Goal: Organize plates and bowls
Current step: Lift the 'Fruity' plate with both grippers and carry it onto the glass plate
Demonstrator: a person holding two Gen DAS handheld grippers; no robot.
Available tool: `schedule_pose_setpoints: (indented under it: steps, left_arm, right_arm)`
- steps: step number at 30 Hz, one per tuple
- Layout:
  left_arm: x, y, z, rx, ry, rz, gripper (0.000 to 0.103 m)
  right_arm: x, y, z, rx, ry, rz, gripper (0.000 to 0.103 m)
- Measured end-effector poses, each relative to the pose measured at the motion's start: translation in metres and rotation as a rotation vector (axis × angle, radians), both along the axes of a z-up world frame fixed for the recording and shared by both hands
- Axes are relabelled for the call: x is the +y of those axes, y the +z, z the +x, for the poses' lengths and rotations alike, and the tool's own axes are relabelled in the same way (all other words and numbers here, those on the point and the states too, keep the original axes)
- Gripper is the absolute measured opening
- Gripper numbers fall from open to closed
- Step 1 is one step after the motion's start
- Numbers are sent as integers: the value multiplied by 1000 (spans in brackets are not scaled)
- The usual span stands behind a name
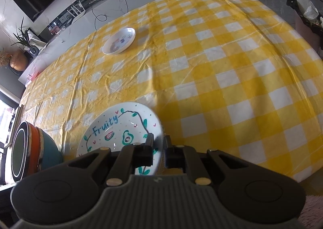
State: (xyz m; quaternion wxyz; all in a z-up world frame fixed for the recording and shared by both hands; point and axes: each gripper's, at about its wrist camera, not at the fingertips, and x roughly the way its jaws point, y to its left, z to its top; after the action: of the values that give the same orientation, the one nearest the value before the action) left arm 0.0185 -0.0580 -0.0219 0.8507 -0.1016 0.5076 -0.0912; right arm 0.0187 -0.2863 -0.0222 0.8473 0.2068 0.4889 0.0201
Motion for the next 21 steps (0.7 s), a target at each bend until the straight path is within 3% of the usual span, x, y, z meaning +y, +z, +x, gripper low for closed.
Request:
schedule_pose_setpoints:
  steps: [11,21]
  left_arm:
    - [-2,-3,0,5,-5,20,14]
    - [-9,0,-2,-29,-27,63,14]
  right_arm:
    - [21,-2,-1,-14,66,-155,8]
    - [32,-3,-1,-29,101,-233,8]
